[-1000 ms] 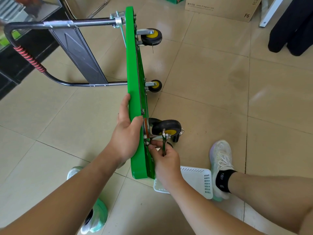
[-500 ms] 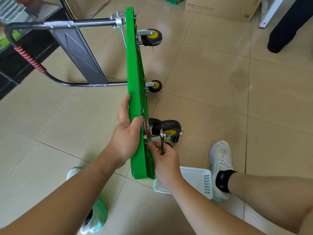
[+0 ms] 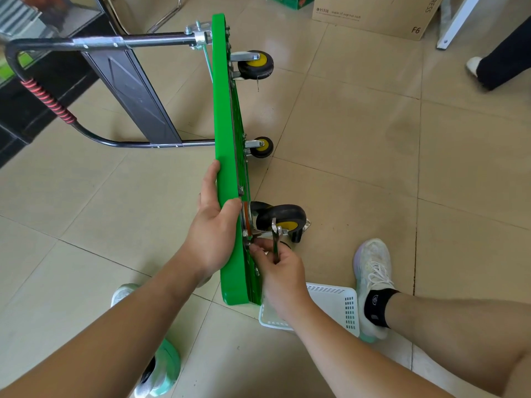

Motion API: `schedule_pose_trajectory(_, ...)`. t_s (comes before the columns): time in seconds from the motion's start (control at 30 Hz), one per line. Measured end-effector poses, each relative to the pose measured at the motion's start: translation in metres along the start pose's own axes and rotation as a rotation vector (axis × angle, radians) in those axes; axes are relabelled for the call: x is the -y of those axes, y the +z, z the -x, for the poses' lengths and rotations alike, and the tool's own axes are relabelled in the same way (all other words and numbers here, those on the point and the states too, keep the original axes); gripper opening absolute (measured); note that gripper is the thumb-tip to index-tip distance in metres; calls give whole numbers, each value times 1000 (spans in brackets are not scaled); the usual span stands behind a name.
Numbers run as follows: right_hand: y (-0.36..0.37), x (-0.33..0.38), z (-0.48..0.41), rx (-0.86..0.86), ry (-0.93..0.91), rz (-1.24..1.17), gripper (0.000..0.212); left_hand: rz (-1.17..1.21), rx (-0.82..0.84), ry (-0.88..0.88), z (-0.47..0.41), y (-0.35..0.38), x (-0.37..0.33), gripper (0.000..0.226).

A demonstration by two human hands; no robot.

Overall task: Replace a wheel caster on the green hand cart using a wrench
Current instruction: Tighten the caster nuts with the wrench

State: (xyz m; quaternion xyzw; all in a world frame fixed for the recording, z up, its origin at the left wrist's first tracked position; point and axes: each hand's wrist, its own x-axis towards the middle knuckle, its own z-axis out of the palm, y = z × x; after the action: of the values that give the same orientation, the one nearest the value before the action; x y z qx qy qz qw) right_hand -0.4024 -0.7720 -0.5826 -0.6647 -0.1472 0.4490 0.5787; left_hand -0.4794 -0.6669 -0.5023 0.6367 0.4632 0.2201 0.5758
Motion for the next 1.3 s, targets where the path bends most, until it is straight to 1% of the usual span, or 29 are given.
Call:
schedule_pose_trajectory(0.07,2,1,0,8,10,-6,15,4,-3,-3,0,0,0,71)
schedule_pose_trajectory(0.2,4,2,-3,-19,-18,46,11,19,-1,-4,0,0,1,74)
schedule_pose_trajectory(0.33,4,-1,-2,15,-38,39,17,26,3,-5,0,-1,1,75)
schedule_pose_trajectory(0.47,5,-4,-5,11,1,10,13,33,8,-6,0,-1,1,76)
schedule_pose_trajectory(0.53,4,-2,-5,16,22,6,5,31,8,-6,0,-1,1,75)
schedule_pose_trajectory(0.57,3,-1,-6,7,22,12,13,29,8,-4,1,-1,1,73)
schedule_pose_trajectory(0.6,1,0,-6,5,22,20,16,27,8,-3,0,-1,1,72)
schedule_pose_trajectory(0.7,3,2,-3,19,2,10,8,21,8,-4,0,0,1,72)
schedule_pose_trajectory(0.73,4,1,-2,26,6,-5,8,20,7,-7,0,-1,2,73)
schedule_pose_trajectory(0.9,1,3,-6,10,46,20,13,17,10,-9,0,-1,1,72)
schedule_pose_trajectory(1.0,-3,4,-8,11,41,35,24,16,8,-17,0,-1,1,71)
schedule_pose_trajectory(1.13,-2,1,-2,46,46,-25,8,23,12,-19,0,-1,0,73)
schedule_pose_trajectory(1.3,0,0,-5,-12,13,53,12,29,1,-16,0,-1,1,74)
